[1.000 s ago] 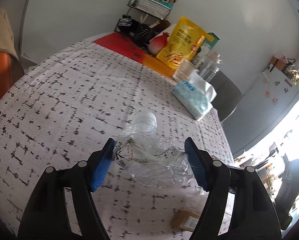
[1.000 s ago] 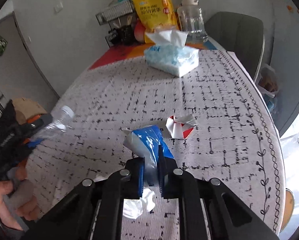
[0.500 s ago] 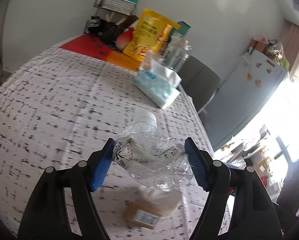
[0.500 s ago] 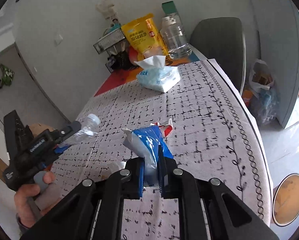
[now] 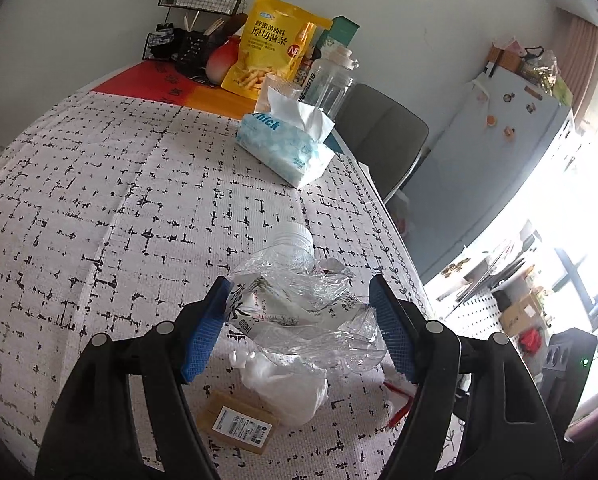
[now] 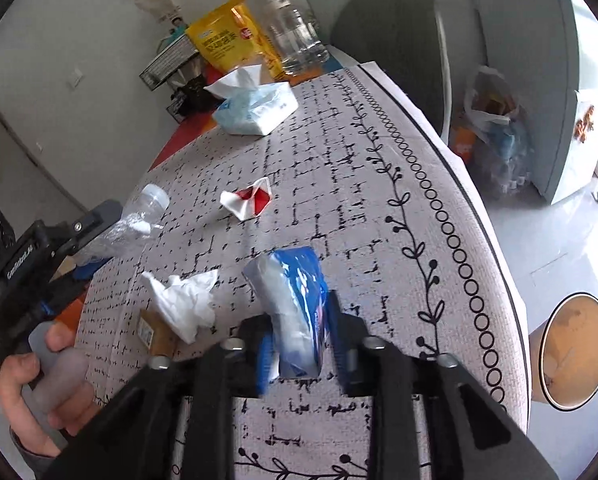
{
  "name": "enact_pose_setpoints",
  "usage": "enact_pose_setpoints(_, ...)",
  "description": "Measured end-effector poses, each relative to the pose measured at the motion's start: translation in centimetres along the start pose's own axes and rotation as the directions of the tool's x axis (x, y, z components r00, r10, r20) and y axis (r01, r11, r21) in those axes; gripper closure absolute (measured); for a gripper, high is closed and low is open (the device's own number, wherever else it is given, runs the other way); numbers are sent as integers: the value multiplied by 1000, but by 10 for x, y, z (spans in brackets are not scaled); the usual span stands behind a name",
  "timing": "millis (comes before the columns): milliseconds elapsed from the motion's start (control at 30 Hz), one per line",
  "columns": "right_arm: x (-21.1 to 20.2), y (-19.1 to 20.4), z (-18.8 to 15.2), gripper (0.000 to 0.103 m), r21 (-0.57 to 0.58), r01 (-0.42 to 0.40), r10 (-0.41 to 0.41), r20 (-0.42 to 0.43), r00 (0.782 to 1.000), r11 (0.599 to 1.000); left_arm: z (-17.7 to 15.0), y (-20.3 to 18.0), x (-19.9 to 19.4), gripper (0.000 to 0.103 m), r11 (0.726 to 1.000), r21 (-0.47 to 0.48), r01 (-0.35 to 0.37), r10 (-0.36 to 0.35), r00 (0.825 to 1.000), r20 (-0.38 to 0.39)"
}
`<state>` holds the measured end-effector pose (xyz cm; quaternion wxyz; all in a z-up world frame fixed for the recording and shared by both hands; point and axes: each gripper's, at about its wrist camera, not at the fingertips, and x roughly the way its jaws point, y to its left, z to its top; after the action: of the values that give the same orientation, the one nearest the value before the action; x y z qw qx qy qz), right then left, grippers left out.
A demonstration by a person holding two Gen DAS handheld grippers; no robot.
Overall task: Collect trash
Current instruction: 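Carry the bottle and blue wrapper in both tools over the bin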
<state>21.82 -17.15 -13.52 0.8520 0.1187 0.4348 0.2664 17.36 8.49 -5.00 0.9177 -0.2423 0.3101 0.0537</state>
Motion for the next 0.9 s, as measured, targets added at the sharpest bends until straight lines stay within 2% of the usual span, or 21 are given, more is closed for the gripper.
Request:
enact_pose_setpoints(33, 0, -2, 2, 60, 6, -1, 1, 9, 1000, 1000, 1, 0, 0, 32, 1000, 2, -3, 3, 1000, 2)
enact_pose_setpoints(100, -1, -4, 5, 61, 8, -4, 3, 26, 1000, 1000, 2, 0, 0, 32, 1000, 3, -8, 8, 1000, 4)
enact_pose_setpoints(133, 1, -5, 7, 70, 11, -7, 7, 27, 1000, 1000, 2, 0, 0, 32, 1000, 1, -10, 10, 1000, 3)
enact_pose_setpoints(167, 3, -6, 8, 87, 16, -14, 14, 28, 1000, 1000, 2, 0, 0, 32, 1000, 1, -11, 11, 1000, 3)
enact_pose_setpoints(233, 5, -8, 10, 91, 17, -11, 11, 28, 1000, 1000, 2, -1, 0, 32, 1000, 2, -12, 12, 1000, 3)
enact_pose_setpoints(400, -13, -9, 11, 93, 9, -29, 28, 91, 995, 1000, 2, -13, 4, 32, 1000, 17, -7, 7, 1000, 0)
enact_pose_setpoints(567, -41, -27, 14, 93, 38, -27, 22, 141, 990, 999, -1, -44, 11, 32, 998, 64, 22, -23, 1000, 0)
enact_pose_setpoints(900, -100, -96, 13, 92, 125, 47, -76, 241, 967, 991, -23, -124, 36, 32, 981, 156, 112, -104, 993, -59)
